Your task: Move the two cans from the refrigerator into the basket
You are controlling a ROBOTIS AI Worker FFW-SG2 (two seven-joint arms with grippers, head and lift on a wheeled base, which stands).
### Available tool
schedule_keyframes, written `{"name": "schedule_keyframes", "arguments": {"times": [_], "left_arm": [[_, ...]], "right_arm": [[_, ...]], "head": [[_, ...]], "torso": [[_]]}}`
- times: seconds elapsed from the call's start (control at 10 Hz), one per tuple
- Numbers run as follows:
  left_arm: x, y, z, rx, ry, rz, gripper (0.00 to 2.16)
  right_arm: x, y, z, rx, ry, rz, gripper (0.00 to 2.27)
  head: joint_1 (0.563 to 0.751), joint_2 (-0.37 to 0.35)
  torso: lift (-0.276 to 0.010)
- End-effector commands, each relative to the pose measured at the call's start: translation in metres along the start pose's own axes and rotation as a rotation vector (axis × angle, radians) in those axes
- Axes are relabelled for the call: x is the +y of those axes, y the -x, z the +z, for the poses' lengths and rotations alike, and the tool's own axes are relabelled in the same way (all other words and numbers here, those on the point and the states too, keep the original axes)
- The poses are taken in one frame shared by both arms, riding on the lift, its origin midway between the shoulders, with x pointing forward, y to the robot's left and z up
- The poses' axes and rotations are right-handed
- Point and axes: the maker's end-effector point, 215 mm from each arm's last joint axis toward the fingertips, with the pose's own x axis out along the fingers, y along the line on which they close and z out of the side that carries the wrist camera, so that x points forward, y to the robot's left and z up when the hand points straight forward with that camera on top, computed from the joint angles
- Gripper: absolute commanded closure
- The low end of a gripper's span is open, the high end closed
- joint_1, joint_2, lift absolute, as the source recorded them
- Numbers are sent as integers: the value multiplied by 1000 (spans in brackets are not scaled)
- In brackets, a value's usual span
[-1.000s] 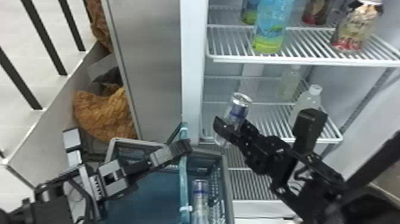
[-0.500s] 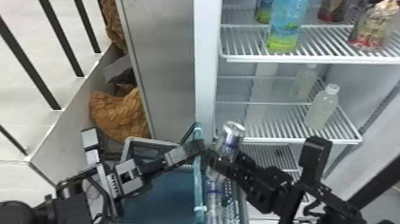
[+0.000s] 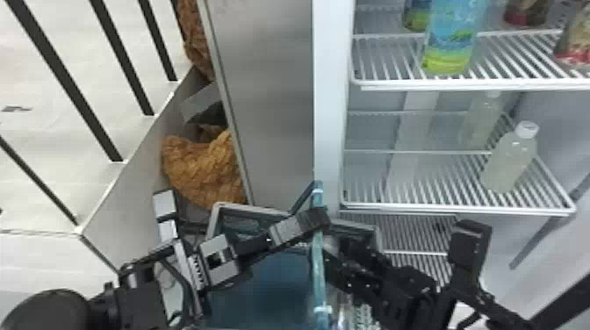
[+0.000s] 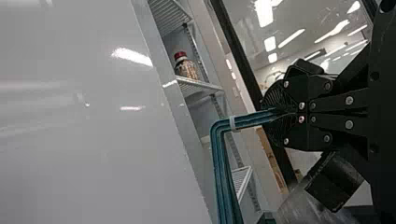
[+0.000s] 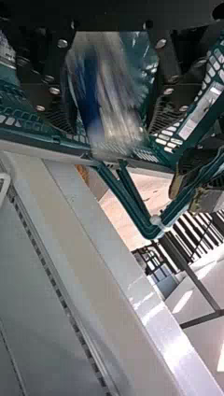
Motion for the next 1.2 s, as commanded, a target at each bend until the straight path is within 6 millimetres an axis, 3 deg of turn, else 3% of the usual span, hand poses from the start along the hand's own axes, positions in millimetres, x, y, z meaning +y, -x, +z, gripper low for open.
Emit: {"name": "schedule_keyframes", "arguments": {"times": [0.0,0.2,0.4,0.7,1.1], "left_arm": [[-1,0,0,0,0,-2,1210],[-1,1,-1,-2,2,-4,1210],[0,3,-3,-6,8,-3,1210],[1,6,-5,-8,12,0,1210],[4,10,-6,-12,14,12,1210]], "right_arm": [[-13,6,8,-31,-7,-29,96],[-36,26,32,-130,5,-85,114],[-64,60,53,-216,63,-168,111],[-102,114,58,-291,111,-267,117],[-111,182,75,-408,191,-360,119]], "head": [[695,88],[695,67],[695,9],[695,-84],[695,-202]], "torso": [[-219],[-219],[-219],[-219],[-219]]}}
